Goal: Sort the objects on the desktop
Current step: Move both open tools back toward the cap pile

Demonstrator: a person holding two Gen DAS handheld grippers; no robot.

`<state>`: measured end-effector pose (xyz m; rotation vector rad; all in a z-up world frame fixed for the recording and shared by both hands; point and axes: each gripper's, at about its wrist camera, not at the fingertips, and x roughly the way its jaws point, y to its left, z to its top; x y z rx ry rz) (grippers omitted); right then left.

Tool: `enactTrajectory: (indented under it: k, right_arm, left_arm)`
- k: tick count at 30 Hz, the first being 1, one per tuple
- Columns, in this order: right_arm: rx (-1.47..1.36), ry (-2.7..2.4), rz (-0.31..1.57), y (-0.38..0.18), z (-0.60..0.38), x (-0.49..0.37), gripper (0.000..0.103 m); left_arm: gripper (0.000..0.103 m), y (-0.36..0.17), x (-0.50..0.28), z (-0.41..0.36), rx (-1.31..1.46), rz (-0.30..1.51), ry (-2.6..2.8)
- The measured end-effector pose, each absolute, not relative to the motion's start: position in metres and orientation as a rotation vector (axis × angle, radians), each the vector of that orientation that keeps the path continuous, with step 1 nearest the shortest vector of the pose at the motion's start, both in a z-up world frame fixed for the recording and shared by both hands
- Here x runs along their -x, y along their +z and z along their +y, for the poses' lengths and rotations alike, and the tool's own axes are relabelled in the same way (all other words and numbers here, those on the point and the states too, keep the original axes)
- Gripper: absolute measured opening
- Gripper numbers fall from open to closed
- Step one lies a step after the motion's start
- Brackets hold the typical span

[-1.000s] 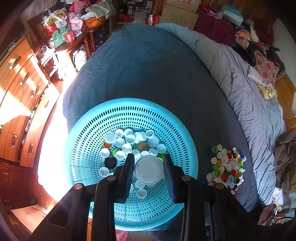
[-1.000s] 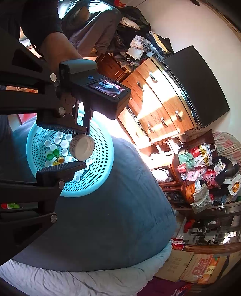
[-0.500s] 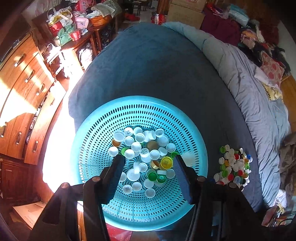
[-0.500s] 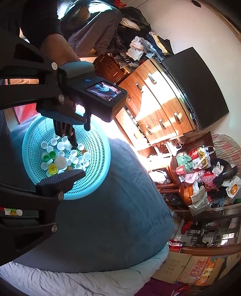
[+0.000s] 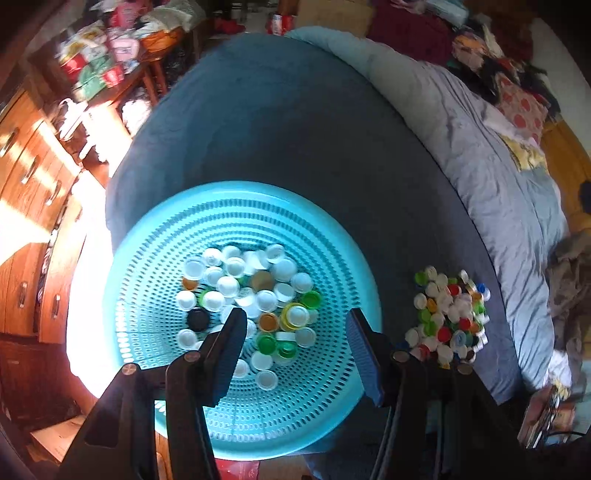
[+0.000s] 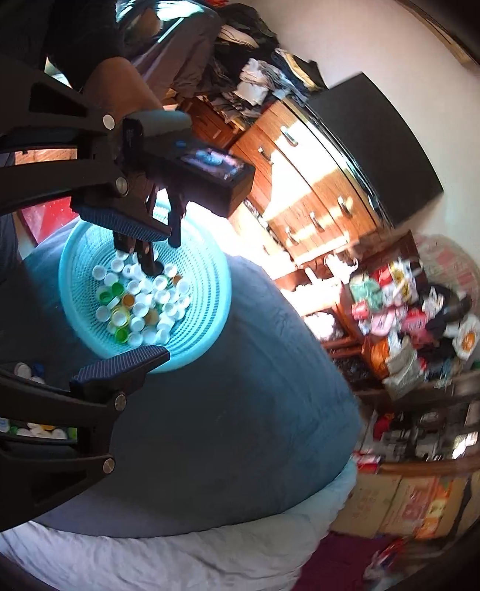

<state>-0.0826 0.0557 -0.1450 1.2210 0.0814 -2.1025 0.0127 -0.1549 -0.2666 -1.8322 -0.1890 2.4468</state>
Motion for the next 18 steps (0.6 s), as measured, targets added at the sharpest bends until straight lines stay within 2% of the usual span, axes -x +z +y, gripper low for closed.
enactTrajectory:
  k: [4,8,13,18]
  right_arm:
    - [-1.353,-2.208,-0.088,-0.177,0.138,0.077,0.066]
    - [-1.516,-2.325,-0.304,-0.212,0.243,0.052,0.066]
    - [-1.673,-2.409,-0.515,-0.244,0.351,-0.001,0.066]
    - [-1.776,-2.388,-0.671,-0.28,0.413,-0.053,0.066]
  left_arm:
    - [0.057,-0.273,-0.01,-0.099,1.807,-0.111,2.319]
    - [0.057,-0.29,-0.01,-0.037,1.82,-0.175,2.154]
    - [0.057,-0.329,-0.006,0.043,1.873,-0.126,2.046]
    - [0.057,-0.387,0.021,0.103,1.861,0.023,2.1]
